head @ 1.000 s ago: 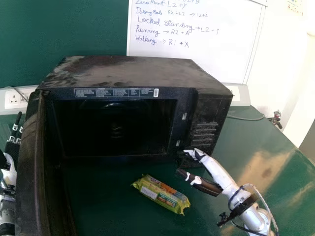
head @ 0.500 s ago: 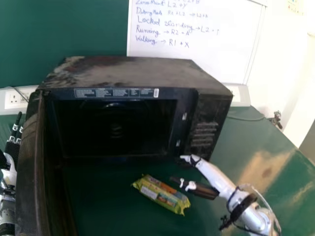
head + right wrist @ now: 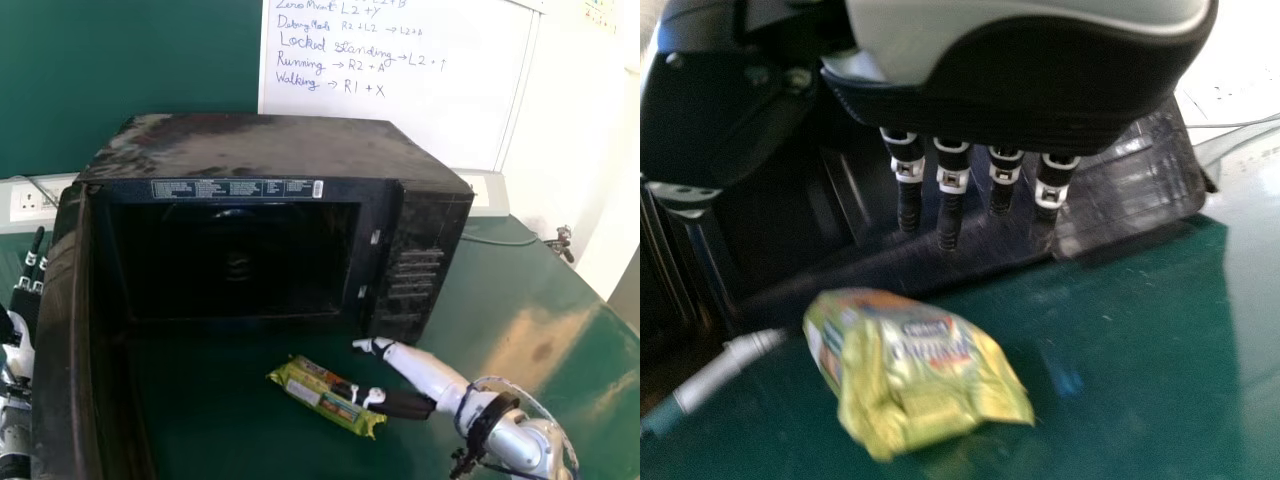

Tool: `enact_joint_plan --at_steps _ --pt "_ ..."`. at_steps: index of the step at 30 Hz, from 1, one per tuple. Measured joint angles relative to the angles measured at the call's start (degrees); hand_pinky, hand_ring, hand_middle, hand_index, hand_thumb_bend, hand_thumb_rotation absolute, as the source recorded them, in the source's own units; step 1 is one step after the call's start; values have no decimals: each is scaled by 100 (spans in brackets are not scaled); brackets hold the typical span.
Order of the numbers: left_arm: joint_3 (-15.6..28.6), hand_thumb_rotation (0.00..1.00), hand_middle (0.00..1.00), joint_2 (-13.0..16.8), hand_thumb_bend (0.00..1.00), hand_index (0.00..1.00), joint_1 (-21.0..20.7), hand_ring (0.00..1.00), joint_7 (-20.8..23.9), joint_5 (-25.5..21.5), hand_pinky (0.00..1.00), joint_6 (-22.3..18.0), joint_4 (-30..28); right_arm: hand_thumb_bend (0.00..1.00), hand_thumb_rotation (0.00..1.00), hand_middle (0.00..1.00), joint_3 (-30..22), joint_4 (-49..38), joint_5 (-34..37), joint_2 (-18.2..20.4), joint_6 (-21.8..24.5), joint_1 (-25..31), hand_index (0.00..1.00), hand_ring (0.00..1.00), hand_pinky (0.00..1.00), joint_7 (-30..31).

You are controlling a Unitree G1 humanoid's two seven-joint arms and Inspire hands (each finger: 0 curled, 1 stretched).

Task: Put biscuit inside oven

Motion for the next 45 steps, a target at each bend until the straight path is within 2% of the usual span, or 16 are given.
enact_joint_plan --at_steps 7,14,18,24,28,30,33,41,45 --pt "0 73 38 13 12 87 -20 12 -19 1 0 -33 59 97 48 85 169 -216 -361 -164 199 -1 91 86 91 193" --pt "0 70 40 -9 13 87 -16 13 -10 3 0 -35 32 100 47 85 361 -361 -790 -176 252 -56 90 86 92 202" --pt "-1 69 40 -26 13 89 -13 14 4 4 0 -57 -3 99 43 87 452 -401 -932 -174 356 -106 92 88 95 228" --pt "-1 71 40 -32 13 88 -7 14 4 3 0 -56 -14 99 39 86 558 -501 -1164 -137 443 -120 95 87 94 219" --pt "-1 72 39 -32 12 88 -7 13 3 3 0 -57 -13 98 37 85 709 -567 -1578 -51 496 -120 96 84 92 64" --pt "-1 68 38 -33 12 88 -7 14 4 3 0 -53 -16 96 36 85 761 -601 -1817 55 561 -119 96 83 90 -43" --pt "-1 69 38 -36 13 88 -3 13 14 3 0 -8 -37 94 35 86 896 -730 -2220 208 728 -112 96 84 90 -127" --pt "-1 71 40 -67 12 88 24 13 51 3 0 -4 -114 96 23 86 1073 -808 -2855 507 890 -35 94 84 90 -353" --pt "-5 64 39 -72 13 87 29 13 71 3 0 -3 -129 97 18 86 1127 -814 -2989 572 899 6 93 84 90 -359"
